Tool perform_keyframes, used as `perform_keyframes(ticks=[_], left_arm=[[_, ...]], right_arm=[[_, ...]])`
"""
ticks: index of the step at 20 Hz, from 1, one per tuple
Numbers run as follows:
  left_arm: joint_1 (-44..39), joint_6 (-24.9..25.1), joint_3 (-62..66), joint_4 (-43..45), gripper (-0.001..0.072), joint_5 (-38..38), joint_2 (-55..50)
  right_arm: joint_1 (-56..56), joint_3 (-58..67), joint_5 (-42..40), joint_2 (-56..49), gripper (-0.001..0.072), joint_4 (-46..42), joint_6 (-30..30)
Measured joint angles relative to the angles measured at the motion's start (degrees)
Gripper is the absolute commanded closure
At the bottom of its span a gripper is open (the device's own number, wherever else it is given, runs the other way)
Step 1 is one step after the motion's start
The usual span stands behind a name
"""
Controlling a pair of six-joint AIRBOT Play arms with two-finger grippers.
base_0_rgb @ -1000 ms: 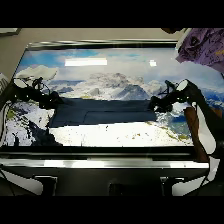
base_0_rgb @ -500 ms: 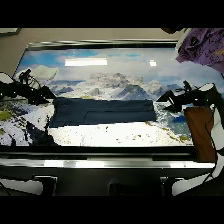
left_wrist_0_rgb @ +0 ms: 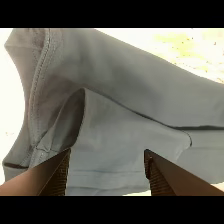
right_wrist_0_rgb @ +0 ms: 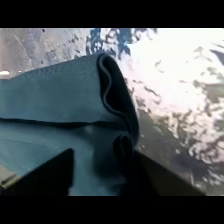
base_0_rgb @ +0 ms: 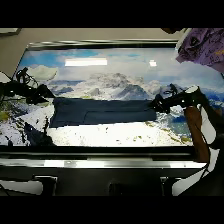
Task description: Fold the clothes and pants, and hang the long-sleeved shirts on hangers.
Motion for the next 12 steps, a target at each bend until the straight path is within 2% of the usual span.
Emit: perform_keyframes(ticks=[1, 2, 3, 4, 5, 9, 12], left_arm=[[-0.13, -0.02, 0.0, 0.04, 0.0178, 0.33, 0.0], [-0.42, -0.2, 0.0, 0.09, 0.0188, 0.83, 0.0], [-0.94, -0.35, 0.0, 0.09, 0.0312, 1.4, 0.0], [-1.79, -0.92, 0.0, 0.0, 0.055, 2.23, -0.11], [-2.84, -1.22, 0.0, -0.13, 0.0685, 3.1, -0.33], [-10.54, -2.89, 0.0, -4.63, 0.069, 7.58, -2.89], [-19.32, -4.59, 0.0, -10.95, 0.069, 12.07, -7.08]], right_arm=[[0.85, -0.02, -0.42, -0.09, 0.0662, -0.7, -0.17], [1.46, -0.02, -0.52, -0.02, 0.068, -1.01, -0.39], [1.92, -0.02, -0.87, 0.35, 0.068, -1.29, -0.52], [2.21, -0.02, -0.94, 0.96, 0.0681, -1.51, -0.52], [2.43, 0.13, -0.92, 2.08, 0.0681, -1.68, 0.04], [2.89, 1.73, 0.9, 8.28, 0.0681, -7.02, 5.55], [3.02, 4.26, 4.42, 13.51, 0.0681, -13.99, 9.77]])
